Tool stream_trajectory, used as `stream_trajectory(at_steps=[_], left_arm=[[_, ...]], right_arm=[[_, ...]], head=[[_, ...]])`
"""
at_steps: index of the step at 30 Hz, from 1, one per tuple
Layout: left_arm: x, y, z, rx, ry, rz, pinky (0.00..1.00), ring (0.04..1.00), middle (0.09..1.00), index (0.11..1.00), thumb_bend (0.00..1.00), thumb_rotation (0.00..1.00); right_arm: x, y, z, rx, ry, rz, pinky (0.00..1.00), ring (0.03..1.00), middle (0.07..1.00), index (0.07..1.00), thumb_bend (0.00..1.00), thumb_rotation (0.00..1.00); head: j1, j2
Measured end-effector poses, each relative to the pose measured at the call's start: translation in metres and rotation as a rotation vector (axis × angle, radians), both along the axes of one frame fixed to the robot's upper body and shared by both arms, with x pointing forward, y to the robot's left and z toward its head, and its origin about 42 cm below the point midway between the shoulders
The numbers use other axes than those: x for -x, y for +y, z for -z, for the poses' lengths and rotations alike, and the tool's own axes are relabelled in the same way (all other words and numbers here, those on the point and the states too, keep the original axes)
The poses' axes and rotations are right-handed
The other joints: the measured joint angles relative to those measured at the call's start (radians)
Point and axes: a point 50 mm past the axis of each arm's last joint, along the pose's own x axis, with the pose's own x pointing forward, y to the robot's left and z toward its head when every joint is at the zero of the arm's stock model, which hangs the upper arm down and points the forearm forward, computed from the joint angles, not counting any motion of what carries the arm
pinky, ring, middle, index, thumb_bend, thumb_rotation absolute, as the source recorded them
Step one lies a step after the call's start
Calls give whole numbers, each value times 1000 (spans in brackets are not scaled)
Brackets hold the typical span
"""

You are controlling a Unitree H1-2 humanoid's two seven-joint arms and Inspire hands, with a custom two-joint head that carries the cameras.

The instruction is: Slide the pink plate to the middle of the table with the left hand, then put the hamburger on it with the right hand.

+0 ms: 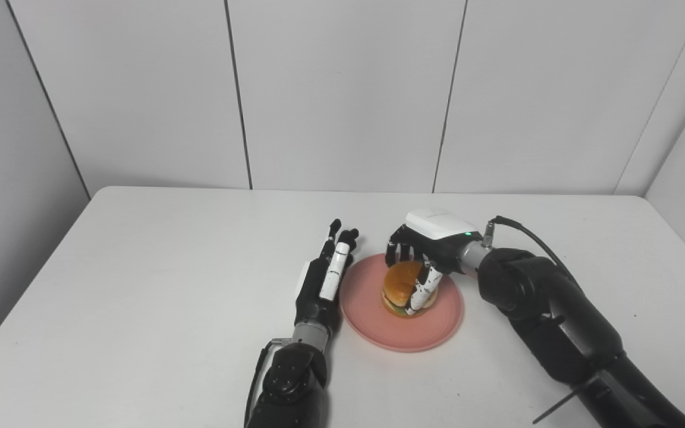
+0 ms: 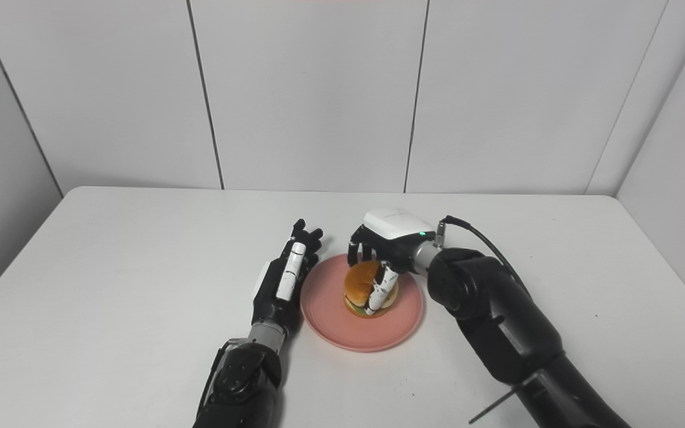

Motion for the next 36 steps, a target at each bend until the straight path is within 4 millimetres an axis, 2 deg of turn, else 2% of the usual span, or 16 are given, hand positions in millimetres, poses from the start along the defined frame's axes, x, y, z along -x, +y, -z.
stream_trajectory(at_steps=[1,4,8,13,16,21,26,30,31,32,36], left_arm=[[0,0,0,1,0,0,1000,982,924,996,744,809],[0,0,0,2,0,0,1000,988,932,996,742,811],[0,0,0,1,0,0,1000,986,929,1000,737,816],[0,0,0,1,0,0,1000,988,929,990,740,815],[0,0,0,1,0,1,1000,989,934,988,750,821],[0,1,0,0,0,1,1000,995,941,994,753,816],[0,1,0,2,1,2,1000,980,938,997,750,824],[0,1,0,-1,1,5,1000,976,952,1000,764,828],[0,1,0,-1,1,5,1000,972,954,1000,766,830],[0,1,0,-1,1,5,1000,968,956,1000,762,833],[-1,2,0,-2,-3,3,1000,968,951,999,713,822]], right_arm=[[1,1,-1,5,16,-4,598,725,768,672,998,408],[5,4,-3,19,43,-12,687,828,837,705,1000,447],[7,4,-3,45,71,-6,753,868,853,741,1000,465],[11,5,-10,44,48,-20,785,884,870,819,1000,469],[14,5,-17,30,27,-27,807,894,876,824,1000,468],[22,3,-35,20,-36,-41,800,880,868,818,1000,465],[28,2,-43,29,-52,-53,808,883,864,814,1000,464],[38,0,-55,9,-103,-65,745,833,818,790,1000,441],[41,-2,-57,-9,-121,-63,730,820,812,797,984,460],[44,-5,-59,-39,-143,-57,672,775,779,774,978,442],[50,-30,-55,-254,-224,-18,630,741,779,778,888,507]], head=[[0,0],[0,0],[-3,0],[-5,0],[-8,-2],[-14,-2],[-15,-3],[-20,-5],[-20,-5],[-20,-6],[-21,-8]])
